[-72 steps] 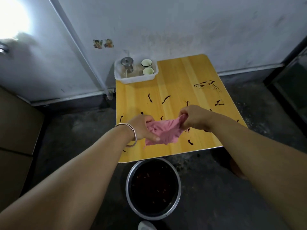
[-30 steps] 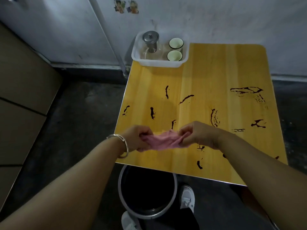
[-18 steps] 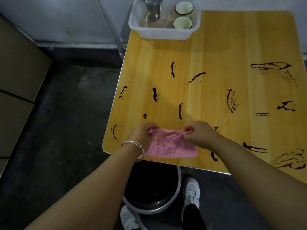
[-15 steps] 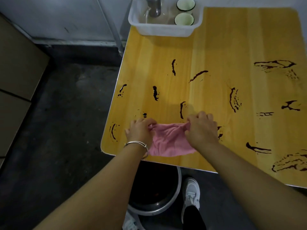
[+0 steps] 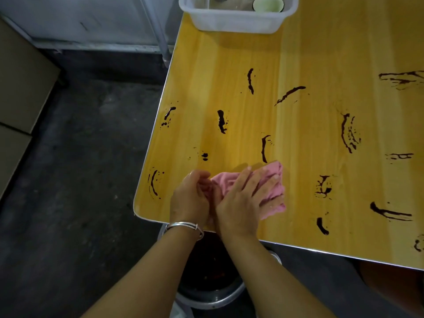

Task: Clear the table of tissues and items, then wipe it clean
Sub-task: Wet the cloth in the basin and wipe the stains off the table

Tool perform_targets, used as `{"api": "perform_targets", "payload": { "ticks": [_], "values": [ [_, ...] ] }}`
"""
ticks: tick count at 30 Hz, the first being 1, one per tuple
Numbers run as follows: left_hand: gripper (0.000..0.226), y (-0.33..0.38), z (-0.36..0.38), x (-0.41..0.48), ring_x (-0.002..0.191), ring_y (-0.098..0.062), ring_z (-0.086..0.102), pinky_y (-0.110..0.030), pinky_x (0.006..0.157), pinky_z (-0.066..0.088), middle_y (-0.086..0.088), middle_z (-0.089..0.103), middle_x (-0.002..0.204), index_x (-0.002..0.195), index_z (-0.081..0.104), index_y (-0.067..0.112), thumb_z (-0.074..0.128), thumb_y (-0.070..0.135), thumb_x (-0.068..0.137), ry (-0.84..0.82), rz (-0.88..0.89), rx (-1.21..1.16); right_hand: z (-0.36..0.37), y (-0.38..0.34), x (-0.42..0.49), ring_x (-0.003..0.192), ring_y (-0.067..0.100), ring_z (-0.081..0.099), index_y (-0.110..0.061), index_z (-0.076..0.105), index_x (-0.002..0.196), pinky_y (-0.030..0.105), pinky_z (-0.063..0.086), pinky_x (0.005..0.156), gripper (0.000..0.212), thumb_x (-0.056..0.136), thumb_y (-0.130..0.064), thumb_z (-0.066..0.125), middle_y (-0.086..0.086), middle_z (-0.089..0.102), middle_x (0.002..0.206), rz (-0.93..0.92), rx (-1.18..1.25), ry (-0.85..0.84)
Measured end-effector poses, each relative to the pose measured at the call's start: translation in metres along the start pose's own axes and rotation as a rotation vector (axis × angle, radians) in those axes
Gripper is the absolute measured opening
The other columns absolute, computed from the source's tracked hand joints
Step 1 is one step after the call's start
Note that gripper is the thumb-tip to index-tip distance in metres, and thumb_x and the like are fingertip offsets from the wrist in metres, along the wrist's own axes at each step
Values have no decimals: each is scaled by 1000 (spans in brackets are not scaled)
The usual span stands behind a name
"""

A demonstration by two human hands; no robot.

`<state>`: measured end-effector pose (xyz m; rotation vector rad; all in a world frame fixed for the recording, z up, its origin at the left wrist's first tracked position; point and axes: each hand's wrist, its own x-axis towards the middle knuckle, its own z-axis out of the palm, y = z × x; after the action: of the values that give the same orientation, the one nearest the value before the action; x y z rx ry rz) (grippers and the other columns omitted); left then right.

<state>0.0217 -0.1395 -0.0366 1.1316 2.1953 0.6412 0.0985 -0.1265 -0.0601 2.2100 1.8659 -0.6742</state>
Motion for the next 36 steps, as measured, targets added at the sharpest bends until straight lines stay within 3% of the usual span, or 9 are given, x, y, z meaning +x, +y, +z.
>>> {"api": "perform_targets", "payload": {
  "ticks": [2, 6, 14, 17, 19, 22, 26, 33, 36],
  "values": [
    [31, -2, 3, 0, 92, -13, 55, -21, 75, 42, 2, 59, 100, 110, 58, 13, 42, -2, 88, 32, 49, 14, -4, 14, 8, 132, 50, 30, 3, 39, 137, 71, 19, 101, 75, 88, -52, 22, 30, 35, 143, -50, -34, 64],
    [43, -8, 13, 8, 112, -22, 47, -29, 96, 40, -7, 52, 116, 118, 53, 9, 45, -12, 82, 182, 136, 78, -23, 35, 57, 144, 37, -10, -3, -2, 148, 58, -8, 112, 69, 97, -41, 24, 19, -7, 156, -88, -41, 171],
    [38, -20, 34, 25, 113, -31, 48, -28, 94, 32, -15, 52, 118, 115, 54, 2, 40, -1, 80, 357, 98, 17, -24, 0, 94, 145, 30, -7, -11, 3, 150, 53, -11, 111, 85, 87, -67, 17, 12, -3, 158, -457, -135, 216],
    [40, -23, 35, 28, 109, -31, 51, -33, 91, 37, -15, 54, 114, 112, 55, 2, 39, 23, 82, 372, 120, -2, -9, 8, 71, 144, 30, 15, -8, 29, 144, 55, 7, 114, 68, 92, -51, 23, 12, 25, 153, -686, -131, 260],
    [37, -24, 37, 28, 109, -31, 51, -33, 91, 36, -16, 54, 114, 112, 55, 1, 41, 17, 81, 377, 119, 10, -5, 28, 64, 143, 27, 20, -10, 36, 141, 57, 14, 114, 58, 96, -44, 25, 11, 32, 150, -779, -147, 259],
    [41, -24, 38, 28, 108, -33, 53, -30, 91, 33, -16, 55, 114, 112, 55, 1, 47, -15, 75, 401, 129, 43, -13, 54, 71, 145, 25, 14, -12, 32, 143, 58, 11, 114, 55, 97, -41, 23, 7, 26, 153, -652, -93, 312],
    [46, -29, 41, 29, 109, -19, 44, -28, 90, 33, -13, 55, 114, 114, 51, 7, 42, -10, 73, 432, 166, 53, -30, 19, 109, 146, 24, 3, -13, 22, 147, 51, -3, 116, 63, 94, -45, 16, 7, 15, 157, -336, 25, 315],
    [44, -31, 41, 29, 107, -24, 52, -29, 89, 37, -11, 57, 114, 112, 54, 7, 27, 24, 83, 408, 179, 71, -12, 6, 76, 145, 22, 8, -11, 26, 145, 48, 1, 116, 62, 95, -44, 14, 9, 22, 154, -776, -121, 257],
    [38, -33, 41, 29, 108, -23, 52, -34, 86, 42, -10, 57, 116, 114, 46, 16, 31, 17, 79, 408, 219, 131, -14, 45, 76, 145, 20, 11, -17, 32, 143, 57, 12, 114, 54, 96, -43, 24, 4, 23, 152, -791, -162, 291]
  ]
}}
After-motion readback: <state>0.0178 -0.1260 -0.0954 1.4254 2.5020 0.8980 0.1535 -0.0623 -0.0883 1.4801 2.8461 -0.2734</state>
